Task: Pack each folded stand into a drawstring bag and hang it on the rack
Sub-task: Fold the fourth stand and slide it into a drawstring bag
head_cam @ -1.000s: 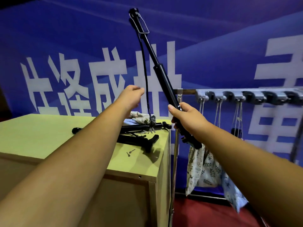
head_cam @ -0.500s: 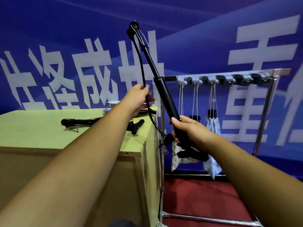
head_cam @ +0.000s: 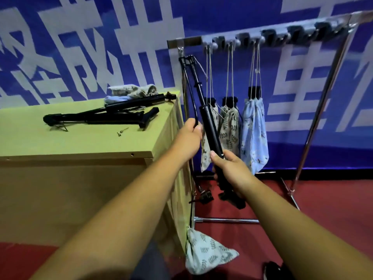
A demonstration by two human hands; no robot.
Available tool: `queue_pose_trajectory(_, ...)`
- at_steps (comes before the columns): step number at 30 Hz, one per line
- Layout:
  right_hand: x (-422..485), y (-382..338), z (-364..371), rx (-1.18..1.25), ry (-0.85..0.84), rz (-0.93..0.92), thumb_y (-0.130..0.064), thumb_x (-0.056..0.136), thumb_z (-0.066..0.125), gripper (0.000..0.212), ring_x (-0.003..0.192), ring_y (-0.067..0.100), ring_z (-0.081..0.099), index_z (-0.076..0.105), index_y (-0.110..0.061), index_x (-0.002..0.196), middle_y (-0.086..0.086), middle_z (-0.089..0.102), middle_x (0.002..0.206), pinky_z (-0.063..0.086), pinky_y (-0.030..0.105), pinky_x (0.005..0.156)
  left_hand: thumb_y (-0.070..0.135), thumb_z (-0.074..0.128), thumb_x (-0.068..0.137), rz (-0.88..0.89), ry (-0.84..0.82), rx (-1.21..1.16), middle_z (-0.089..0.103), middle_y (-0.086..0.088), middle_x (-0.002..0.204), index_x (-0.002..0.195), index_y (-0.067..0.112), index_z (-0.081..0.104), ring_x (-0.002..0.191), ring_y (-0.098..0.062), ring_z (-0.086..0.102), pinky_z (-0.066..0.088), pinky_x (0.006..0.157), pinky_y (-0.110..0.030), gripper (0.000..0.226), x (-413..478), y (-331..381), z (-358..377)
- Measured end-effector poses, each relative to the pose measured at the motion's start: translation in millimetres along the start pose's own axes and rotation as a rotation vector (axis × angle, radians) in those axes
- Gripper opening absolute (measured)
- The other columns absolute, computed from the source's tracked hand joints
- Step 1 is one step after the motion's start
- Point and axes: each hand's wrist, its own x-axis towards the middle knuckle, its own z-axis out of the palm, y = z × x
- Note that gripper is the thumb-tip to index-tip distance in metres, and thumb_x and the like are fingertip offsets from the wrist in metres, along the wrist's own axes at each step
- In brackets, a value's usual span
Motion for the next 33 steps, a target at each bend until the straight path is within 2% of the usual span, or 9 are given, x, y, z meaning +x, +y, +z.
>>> queue_pose_trajectory(7, 14, 39, -19, -0.041, 0.088, -0.008, -0.043, 0.100, 0.073, 0.023, 0.055, 0.015, 0.057, 0.069, -0.022, 0.105, -0.002, 0.063, 0.067, 0.041, 0.026, 0.054, 0.019, 0.043, 0.113, -0.070, -0.109, -0.056, 0.054, -0.002, 0.074, 0.104, 0.001, 0.048, 0.051, -0.010, 0.042, 0.036, 0.051, -0.029, 0.020, -22, -54, 43)
queue_pose_trajectory(11, 25, 44, -17, -0.111, 0.052, -0.044, -0.041, 0.099, 0.074, 0.016, 0.065, 0.015, 0.062, 0.075, -0.028, 0.108, -0.003, 0.072, 0.076, 0.044, 0.023, 0.053, 0.020, 0.046, 0.111, -0.076, -0.125, -0.051, 0.055, 0.003, 0.069, 0.096, 0.015, 0.052, 0.054, -0.010, 0.045, 0.039, 0.058, -0.033, 0.017, -31, -83, 54)
queue_pose_trajectory(14, 34, 47, -18, -0.081, 0.057, -0.018, -0.044, 0.098, 0.074, 0.024, 0.066, 0.021, 0.061, 0.072, -0.021, 0.103, 0.007, 0.068, 0.076, 0.042, 0.029, 0.055, 0.021, 0.046, 0.113, -0.056, -0.145, -0.058, 0.054, 0.002, 0.069, 0.101, 0.012, 0.053, 0.056, -0.013, 0.046, 0.042, 0.058, -0.032, 0.017, -39, -94, 56)
queue_pose_trajectory(17, 41, 49, -18, -0.067, 0.061, -0.004, -0.044, 0.099, 0.074, 0.030, 0.064, 0.021, 0.061, 0.069, -0.014, 0.103, 0.018, 0.069, 0.081, 0.044, 0.031, 0.056, 0.020, 0.045, 0.113, -0.049, -0.183, -0.045, 0.054, 0.002, 0.069, 0.093, 0.022, 0.051, 0.053, -0.010, 0.047, 0.044, 0.055, -0.026, 0.020, -47, -105, 61)
queue_pose_trajectory(19, 45, 52, -16, -0.049, 0.055, -0.014, -0.040, 0.100, 0.074, 0.029, 0.058, 0.019, 0.058, 0.067, -0.012, 0.102, 0.013, 0.067, 0.077, 0.042, 0.025, 0.050, 0.018, 0.045, 0.112, -0.070, -0.237, -0.026, 0.055, -0.001, 0.072, 0.092, 0.022, 0.048, 0.056, -0.010, 0.049, 0.045, 0.057, -0.028, 0.021, -49, -111, 66)
queue_pose_trajectory(23, 57, 54, -16, 0.053, 0.122, 0.013, -0.050, 0.095, 0.077, 0.027, 0.071, 0.017, 0.068, 0.063, -0.029, 0.102, -0.001, 0.070, 0.087, 0.052, 0.033, 0.065, 0.018, 0.047, 0.112, -0.061, -0.298, 0.007, 0.057, -0.005, 0.076, 0.104, 0.009, 0.050, 0.060, -0.013, 0.052, 0.050, 0.060, -0.032, 0.012, -47, -111, 73)
queue_pose_trajectory(28, 66, 52, -21, 0.085, 0.151, 0.012, -0.056, 0.087, 0.082, 0.055, 0.070, 0.020, 0.069, 0.066, -0.020, 0.126, 0.007, 0.074, 0.098, 0.052, 0.031, 0.062, 0.016, 0.047, 0.112, -0.061, -0.343, 0.012, 0.060, -0.005, 0.074, 0.107, 0.003, 0.050, 0.056, -0.010, 0.056, 0.050, 0.061, -0.026, 0.014, -47, -108, 77)
queue_pose_trajectory(31, 62, 48, -22, 0.122, 0.116, 0.012, -0.043, 0.097, 0.077, 0.042, 0.060, 0.025, 0.063, 0.065, -0.010, 0.120, 0.015, 0.066, 0.088, 0.049, 0.027, 0.048, 0.016, 0.046, 0.113, -0.063, -0.355, -0.016, 0.061, -0.003, 0.073, 0.098, 0.015, 0.052, 0.057, -0.013, 0.059, 0.052, 0.064, -0.032, 0.016, -46, -109, 75)
queue_pose_trajectory(33, 59, 45, -22, 0.130, 0.106, 0.025, -0.039, 0.100, 0.075, 0.041, 0.061, 0.026, 0.059, 0.061, -0.003, 0.115, 0.018, 0.062, 0.086, 0.048, 0.026, 0.046, 0.017, 0.046, 0.113, -0.071, -0.367, -0.040, 0.064, -0.004, 0.076, 0.098, 0.019, 0.053, 0.059, -0.013, 0.063, 0.050, 0.059, -0.025, 0.017, -47, -106, 72)
